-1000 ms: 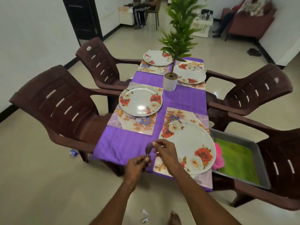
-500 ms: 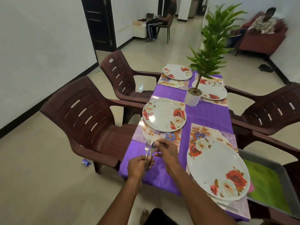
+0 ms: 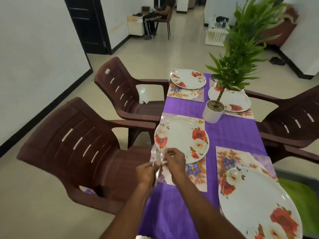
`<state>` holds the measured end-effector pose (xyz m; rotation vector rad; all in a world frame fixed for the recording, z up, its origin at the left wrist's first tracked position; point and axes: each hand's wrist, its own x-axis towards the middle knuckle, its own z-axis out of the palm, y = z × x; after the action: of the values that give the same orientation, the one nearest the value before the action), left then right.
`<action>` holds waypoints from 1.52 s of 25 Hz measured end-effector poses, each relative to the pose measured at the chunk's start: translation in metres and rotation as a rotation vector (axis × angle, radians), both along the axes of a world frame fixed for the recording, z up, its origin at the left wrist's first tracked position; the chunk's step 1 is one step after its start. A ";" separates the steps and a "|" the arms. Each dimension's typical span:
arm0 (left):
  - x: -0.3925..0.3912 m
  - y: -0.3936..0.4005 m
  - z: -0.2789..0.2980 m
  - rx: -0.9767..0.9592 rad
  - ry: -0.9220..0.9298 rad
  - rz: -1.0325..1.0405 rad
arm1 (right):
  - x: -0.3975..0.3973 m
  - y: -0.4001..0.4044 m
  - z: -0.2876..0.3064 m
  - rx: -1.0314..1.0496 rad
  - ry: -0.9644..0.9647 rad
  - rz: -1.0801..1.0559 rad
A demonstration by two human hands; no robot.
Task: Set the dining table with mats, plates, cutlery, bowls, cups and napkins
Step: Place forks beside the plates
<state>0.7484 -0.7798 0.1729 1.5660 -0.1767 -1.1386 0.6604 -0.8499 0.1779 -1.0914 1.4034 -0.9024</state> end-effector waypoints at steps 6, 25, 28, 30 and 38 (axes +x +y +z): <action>0.032 -0.077 0.005 -0.011 -0.111 -0.035 | -0.002 -0.070 0.009 0.118 -0.182 -0.204; 0.111 -0.303 -0.006 0.180 -0.044 -0.470 | -0.007 -0.255 -0.008 0.180 -0.388 -0.180; 0.107 -0.334 -0.010 0.154 -0.142 -0.478 | -0.012 -0.285 -0.019 0.085 -0.126 -0.164; 0.102 -0.363 -0.030 0.156 -0.180 -0.479 | -0.014 -0.314 -0.035 0.015 0.052 -0.152; 0.089 -0.405 -0.076 0.290 -0.557 -0.603 | -0.034 -0.364 -0.081 0.016 0.492 -0.127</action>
<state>0.8372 -1.1848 0.0971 2.1477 -0.9404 -1.1790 0.6264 -1.2136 0.0965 -1.2780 1.8962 -0.7352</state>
